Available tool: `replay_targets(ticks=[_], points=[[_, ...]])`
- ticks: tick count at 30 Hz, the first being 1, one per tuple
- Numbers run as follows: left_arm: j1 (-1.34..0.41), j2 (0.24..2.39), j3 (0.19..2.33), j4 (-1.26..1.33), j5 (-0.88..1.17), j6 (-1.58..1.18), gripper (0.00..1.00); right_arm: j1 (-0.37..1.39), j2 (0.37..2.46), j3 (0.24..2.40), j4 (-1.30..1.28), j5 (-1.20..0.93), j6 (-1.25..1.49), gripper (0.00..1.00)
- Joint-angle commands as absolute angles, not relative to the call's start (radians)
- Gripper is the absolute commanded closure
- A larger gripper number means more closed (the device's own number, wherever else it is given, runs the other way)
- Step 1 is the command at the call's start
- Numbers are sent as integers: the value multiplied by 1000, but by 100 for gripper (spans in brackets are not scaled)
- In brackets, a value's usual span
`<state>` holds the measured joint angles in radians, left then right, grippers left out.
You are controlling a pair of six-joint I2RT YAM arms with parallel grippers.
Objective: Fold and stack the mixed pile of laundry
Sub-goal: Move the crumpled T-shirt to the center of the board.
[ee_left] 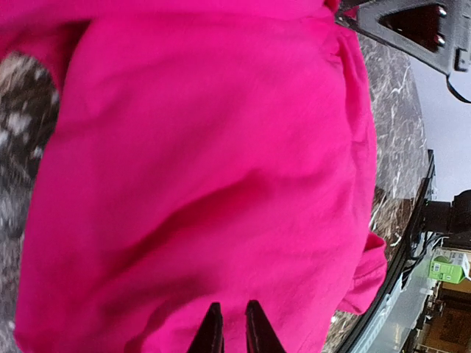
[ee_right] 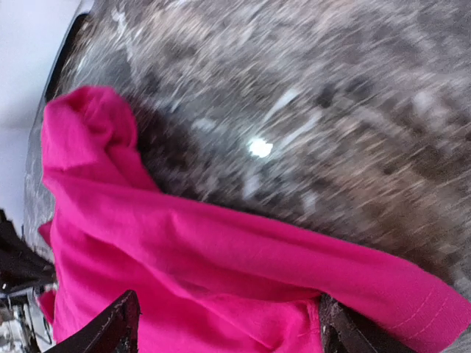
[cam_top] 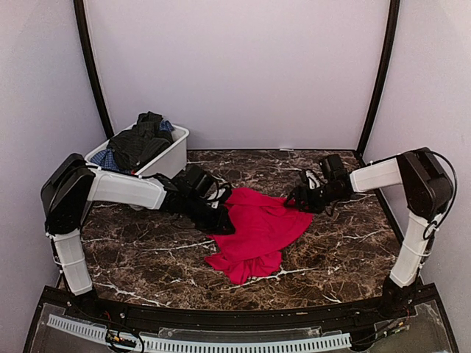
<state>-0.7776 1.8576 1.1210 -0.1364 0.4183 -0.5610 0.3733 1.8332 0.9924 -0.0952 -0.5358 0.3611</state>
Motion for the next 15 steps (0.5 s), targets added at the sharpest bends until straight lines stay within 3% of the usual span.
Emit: replay_targets(ticks=[1, 4, 9, 15], points=[[-779, 1902, 1285, -103, 417, -536, 89, 293, 1890, 1138, -167, -423, 325, 21], [-743, 1890, 1350, -124, 431, -545, 77, 327, 1813, 1194, -226, -391, 251, 22], [-685, 1772, 1131, -44, 458, -612, 61, 476, 1635, 1151, -243, -423, 148, 24], [-691, 1654, 895, 8, 504, -675, 58, 718, 1571, 1089, -274, -415, 112, 38]])
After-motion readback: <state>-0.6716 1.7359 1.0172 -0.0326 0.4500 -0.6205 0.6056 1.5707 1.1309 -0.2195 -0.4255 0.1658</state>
